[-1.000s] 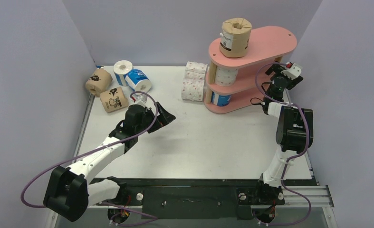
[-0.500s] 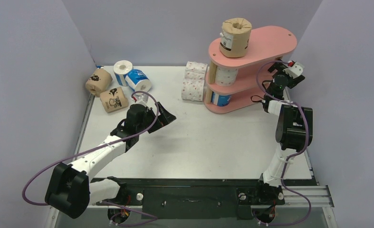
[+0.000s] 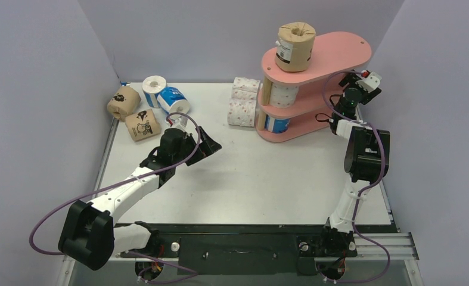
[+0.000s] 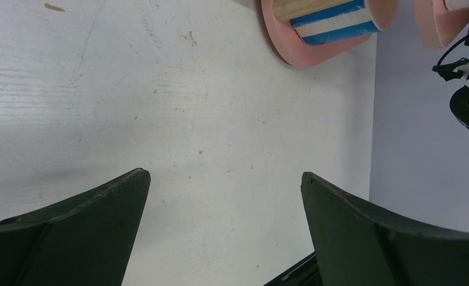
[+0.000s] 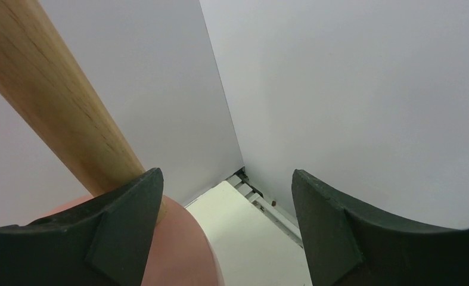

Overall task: Place and organize the paper towels onto the shelf
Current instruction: Adjust the shelf at the center of the board.

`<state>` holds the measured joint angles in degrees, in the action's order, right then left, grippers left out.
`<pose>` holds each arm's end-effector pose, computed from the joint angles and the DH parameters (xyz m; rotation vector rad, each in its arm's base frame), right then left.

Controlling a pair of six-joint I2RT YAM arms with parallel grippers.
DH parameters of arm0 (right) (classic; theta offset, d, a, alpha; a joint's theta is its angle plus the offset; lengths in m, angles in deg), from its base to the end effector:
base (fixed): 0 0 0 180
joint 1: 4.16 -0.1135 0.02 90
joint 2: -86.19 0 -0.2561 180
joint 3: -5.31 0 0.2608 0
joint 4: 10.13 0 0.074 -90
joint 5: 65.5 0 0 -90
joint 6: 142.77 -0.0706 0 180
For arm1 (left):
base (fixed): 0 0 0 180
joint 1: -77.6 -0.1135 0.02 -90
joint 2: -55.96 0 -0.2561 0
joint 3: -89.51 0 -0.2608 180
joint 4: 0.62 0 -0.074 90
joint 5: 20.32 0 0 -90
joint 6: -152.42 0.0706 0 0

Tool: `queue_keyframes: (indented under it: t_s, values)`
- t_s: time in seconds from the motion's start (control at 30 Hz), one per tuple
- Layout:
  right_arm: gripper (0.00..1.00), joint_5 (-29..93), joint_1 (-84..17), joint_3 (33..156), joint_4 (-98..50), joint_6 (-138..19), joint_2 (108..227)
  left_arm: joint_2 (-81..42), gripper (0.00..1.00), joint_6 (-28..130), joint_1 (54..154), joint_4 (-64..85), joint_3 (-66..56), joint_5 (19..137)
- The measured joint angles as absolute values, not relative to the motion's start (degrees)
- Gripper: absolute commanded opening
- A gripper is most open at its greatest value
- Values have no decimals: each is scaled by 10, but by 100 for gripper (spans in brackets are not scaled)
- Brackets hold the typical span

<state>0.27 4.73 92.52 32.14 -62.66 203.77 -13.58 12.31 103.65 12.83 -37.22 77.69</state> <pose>0.4885 -0.1057 0.2372 0.5688 1.2650 -0.2734 0.2704 -0.1431 0.2090 -0.3756 2.1971 -0.9203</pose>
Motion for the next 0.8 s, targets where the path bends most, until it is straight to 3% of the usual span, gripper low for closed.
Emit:
queue_keyframes:
  t_s: [0.17,0.33,0.43,0.77,0.8]
  values:
    - [36,3,47,929,321,-624,2040,-137,99,126,1036,131,-369,777]
    - [18,3,47,925,329,-626,2040,-137,99,127,1036,131,-369,777]
    - [2,3,47,917,342,-625,2039,-137,99,127,1036,131,-369,779]
    - [0,-1,52,844,372,-651,2002,-137,99,126,1036,129,-369,785]
    - [3,-1,54,834,374,-662,1997,-137,99,126,1036,129,-369,787]
